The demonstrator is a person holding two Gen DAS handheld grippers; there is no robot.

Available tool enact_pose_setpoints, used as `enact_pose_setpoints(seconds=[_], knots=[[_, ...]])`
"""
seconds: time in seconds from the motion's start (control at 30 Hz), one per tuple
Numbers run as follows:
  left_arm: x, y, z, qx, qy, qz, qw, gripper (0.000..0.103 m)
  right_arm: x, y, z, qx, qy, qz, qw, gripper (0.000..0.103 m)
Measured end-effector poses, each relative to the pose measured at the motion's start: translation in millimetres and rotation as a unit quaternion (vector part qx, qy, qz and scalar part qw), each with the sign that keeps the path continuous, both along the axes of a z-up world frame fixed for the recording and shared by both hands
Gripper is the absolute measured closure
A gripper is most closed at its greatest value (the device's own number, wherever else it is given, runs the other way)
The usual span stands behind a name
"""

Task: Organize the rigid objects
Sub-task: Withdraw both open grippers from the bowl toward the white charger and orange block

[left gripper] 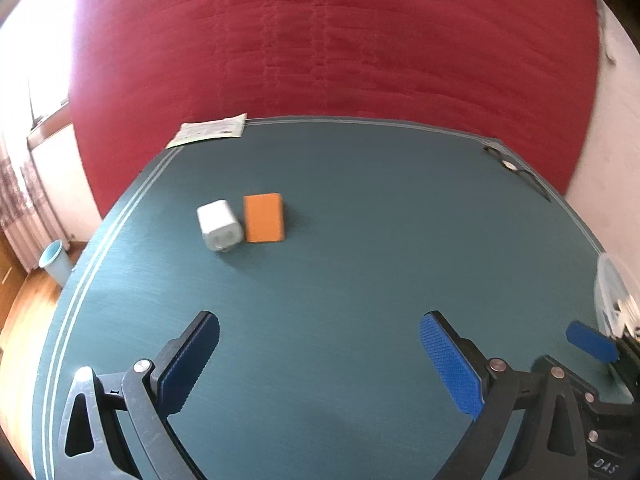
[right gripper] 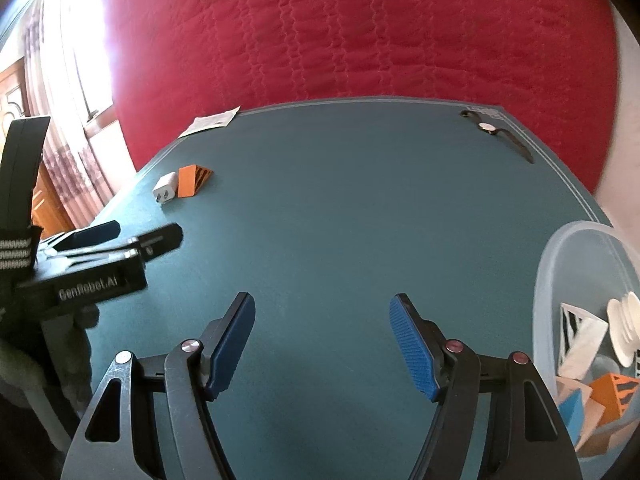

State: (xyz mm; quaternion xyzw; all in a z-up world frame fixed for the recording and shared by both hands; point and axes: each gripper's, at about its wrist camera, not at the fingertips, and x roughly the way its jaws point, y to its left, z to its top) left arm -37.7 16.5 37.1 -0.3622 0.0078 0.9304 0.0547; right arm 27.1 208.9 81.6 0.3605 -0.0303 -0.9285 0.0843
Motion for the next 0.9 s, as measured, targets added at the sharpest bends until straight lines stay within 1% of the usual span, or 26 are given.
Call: enact_pose_setpoints(seconds=[0.27, 0.4, 0.57, 0.67, 0.9], knots=[[-24.1, -47.2, 2.1, 0.008, -0.003, 0.064, 0.9979, 0.001, -6.2, -2.8, -5.9, -0.005, -0.008, 0.000, 1.000, 0.032], [-39.6, -63.9, 1.0, 0.008, -0.008, 0.090, 0.9959, 0.001, -6.6, -1.8, -6.4, -0.014, -0.009, -0.001, 1.000, 0.032], [-56.7, -72.8, -0.5, 0.010, -0.018, 0.110, 0.9938, 0.001, -5.8, -2.4, -6.9, -0.021, -0.008, -0.002, 1.000, 0.032], [-65.9, -74.9, -0.7, 0.015, -0.021, 0.114, 0.9931, 0.001, -6.8, -1.4, -7.3, -0.025, -0.009, -0.003, 1.000, 0.032], [-84.5, -76.5, -1.9, 0.012, -0.022, 0.128, 0.9915, 0.001, -8.1, 1.6, -8.4, -0.034, -0.014, -0.004, 0.999, 0.032]])
